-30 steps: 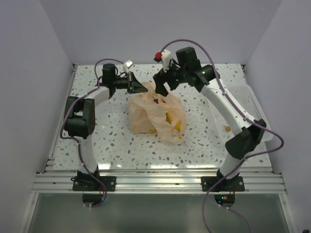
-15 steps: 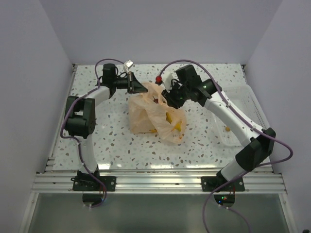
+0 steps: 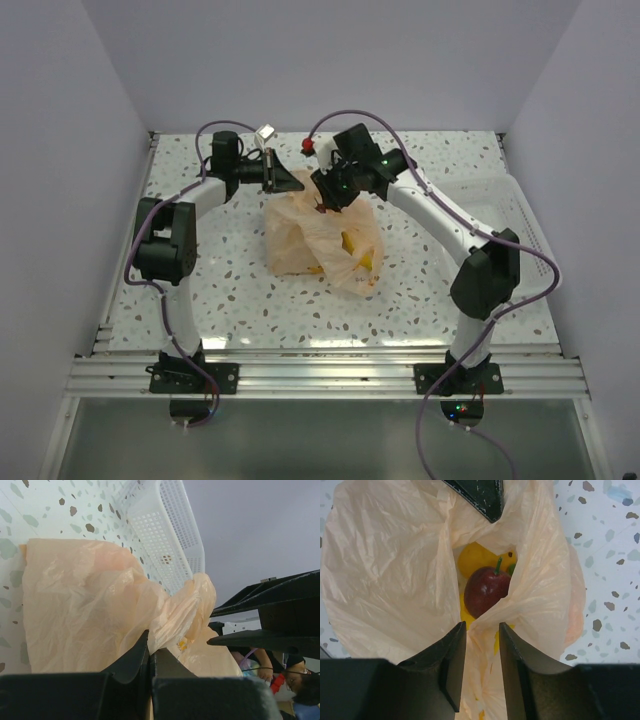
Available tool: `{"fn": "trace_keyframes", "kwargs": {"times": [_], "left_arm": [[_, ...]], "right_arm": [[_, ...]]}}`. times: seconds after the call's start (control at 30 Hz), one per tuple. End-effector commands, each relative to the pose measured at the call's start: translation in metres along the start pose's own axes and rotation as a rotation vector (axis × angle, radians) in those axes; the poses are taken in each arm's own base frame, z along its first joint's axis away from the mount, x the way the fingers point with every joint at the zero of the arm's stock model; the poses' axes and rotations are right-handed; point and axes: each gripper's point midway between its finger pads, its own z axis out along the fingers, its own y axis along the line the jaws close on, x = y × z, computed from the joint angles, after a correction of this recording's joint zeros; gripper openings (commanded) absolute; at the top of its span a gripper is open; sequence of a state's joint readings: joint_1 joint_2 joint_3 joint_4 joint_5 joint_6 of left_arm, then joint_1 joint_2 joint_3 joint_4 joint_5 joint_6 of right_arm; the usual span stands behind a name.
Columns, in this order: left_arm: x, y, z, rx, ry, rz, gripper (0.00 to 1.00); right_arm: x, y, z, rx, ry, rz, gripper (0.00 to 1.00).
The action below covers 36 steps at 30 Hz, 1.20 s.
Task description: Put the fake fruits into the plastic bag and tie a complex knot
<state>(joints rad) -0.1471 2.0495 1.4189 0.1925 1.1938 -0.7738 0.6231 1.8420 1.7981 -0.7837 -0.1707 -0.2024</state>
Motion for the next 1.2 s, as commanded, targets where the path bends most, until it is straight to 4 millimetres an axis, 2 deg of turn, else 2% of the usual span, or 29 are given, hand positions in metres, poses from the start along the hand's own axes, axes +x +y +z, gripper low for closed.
{"fn": "trace_keyframes", "kwargs": {"times": [0.0, 0.1, 0.23, 0.33, 0.47, 0.6, 0.63, 0.7, 0.73, 0.8, 0.83, 0.87, 0.9, 0.93, 1.07, 1.13, 1.17], "left_arm": [[-0.006, -0.014, 0.0, 0.025, 0.005, 0.056, 0.0], [-0.007, -0.014, 0.001, 0.027, 0.003, 0.054, 0.0], [-0.009, -0.014, 0.001, 0.033, -0.005, 0.054, 0.0], [-0.012, -0.017, 0.001, 0.042, -0.012, 0.062, 0.0], [-0.013, -0.016, 0.002, 0.047, -0.017, 0.06, 0.0], [-0.015, -0.02, 0.001, 0.052, -0.018, 0.073, 0.0], [-0.016, -0.022, 0.0, 0.053, -0.021, 0.077, 0.0], [-0.021, -0.031, -0.003, 0.06, -0.029, 0.117, 0.1], [-0.024, -0.035, -0.005, 0.061, -0.034, 0.136, 0.24], [-0.038, -0.051, -0.013, 0.056, -0.063, 0.219, 0.31], [-0.042, -0.057, -0.017, 0.049, -0.073, 0.25, 0.44], [-0.048, -0.062, -0.022, 0.031, -0.083, 0.302, 0.5], [-0.054, -0.073, -0.027, 0.015, -0.1, 0.35, 0.54], [-0.057, -0.08, -0.031, -0.002, -0.109, 0.383, 0.66], [-0.067, -0.114, -0.056, -0.116, -0.175, 0.58, 0.75], [-0.067, -0.128, -0.064, -0.146, -0.192, 0.659, 0.74], [-0.062, -0.129, -0.068, -0.172, -0.177, 0.728, 0.74]], "right_arm": [[-0.018, 0.012, 0.001, -0.025, -0.05, 0.08, 0.37], [-0.001, 0.018, 0.012, -0.042, 0.0, 0.098, 0.47], [0.02, 0.023, 0.016, -0.062, 0.059, 0.086, 0.5], [0.04, 0.019, 0.016, -0.025, 0.101, 0.074, 0.52], [0.054, 0.016, 0.016, 0.0, 0.128, 0.063, 0.54], [0.052, 0.018, 0.009, -0.005, 0.118, 0.059, 0.34], [0.047, 0.019, 0.005, -0.012, 0.103, 0.062, 0.21], [0.037, 0.018, -0.007, -0.007, 0.069, 0.058, 0.07], [0.028, 0.018, -0.013, -0.01, 0.042, 0.062, 0.0], [0.017, 0.017, -0.027, -0.026, -0.003, 0.082, 0.0], [0.01, 0.016, -0.033, -0.034, -0.025, 0.106, 0.0], [0.006, 0.017, -0.037, -0.055, -0.044, 0.126, 0.0], [0.002, 0.009, -0.044, -0.057, -0.068, 0.158, 0.0], [-0.002, 0.007, -0.049, -0.072, -0.083, 0.198, 0.0], [-0.006, -0.002, -0.054, -0.155, -0.109, 0.325, 0.0], [-0.006, 0.001, -0.051, -0.189, -0.112, 0.354, 0.0], [-0.006, 0.003, -0.051, -0.208, -0.112, 0.366, 0.0]]}}
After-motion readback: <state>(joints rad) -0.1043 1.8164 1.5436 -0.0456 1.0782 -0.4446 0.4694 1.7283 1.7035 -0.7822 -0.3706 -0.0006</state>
